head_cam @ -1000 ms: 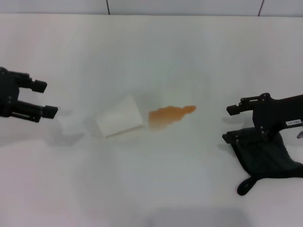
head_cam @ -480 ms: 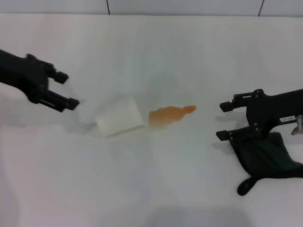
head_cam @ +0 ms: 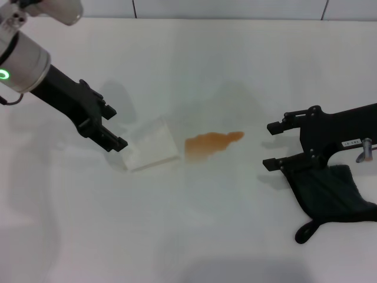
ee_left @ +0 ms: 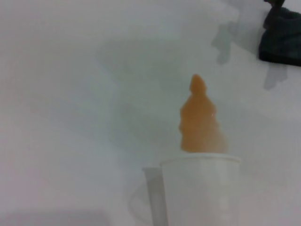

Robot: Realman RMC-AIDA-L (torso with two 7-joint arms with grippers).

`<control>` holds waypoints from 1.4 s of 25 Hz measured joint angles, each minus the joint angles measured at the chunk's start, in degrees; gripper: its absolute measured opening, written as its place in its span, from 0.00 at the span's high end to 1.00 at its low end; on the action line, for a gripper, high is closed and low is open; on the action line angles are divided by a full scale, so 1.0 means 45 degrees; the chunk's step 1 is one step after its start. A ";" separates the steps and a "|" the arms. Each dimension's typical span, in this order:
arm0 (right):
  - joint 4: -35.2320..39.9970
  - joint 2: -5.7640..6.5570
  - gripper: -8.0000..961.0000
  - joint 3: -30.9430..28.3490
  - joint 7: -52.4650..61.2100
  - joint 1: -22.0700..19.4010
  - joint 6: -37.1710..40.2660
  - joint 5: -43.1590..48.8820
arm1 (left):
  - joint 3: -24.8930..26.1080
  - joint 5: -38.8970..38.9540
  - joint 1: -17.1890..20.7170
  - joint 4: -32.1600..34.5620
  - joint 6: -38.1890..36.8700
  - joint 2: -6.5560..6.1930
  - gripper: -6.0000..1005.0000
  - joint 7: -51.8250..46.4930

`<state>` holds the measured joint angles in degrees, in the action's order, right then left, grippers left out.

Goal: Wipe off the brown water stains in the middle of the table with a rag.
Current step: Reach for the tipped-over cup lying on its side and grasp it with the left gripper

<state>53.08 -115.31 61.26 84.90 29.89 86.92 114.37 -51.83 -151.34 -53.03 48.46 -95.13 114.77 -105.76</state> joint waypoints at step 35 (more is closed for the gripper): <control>-0.0097 -0.0019 0.18 0.0455 0.0001 0.0268 -0.0392 -0.0163 | -0.0475 -0.2384 -0.1742 -0.2120 0.1866 0.0939 0.16 -0.0888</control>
<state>52.64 -115.39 63.31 84.90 31.10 85.16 113.64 -53.96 -162.07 -60.87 38.92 -86.74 118.99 -109.76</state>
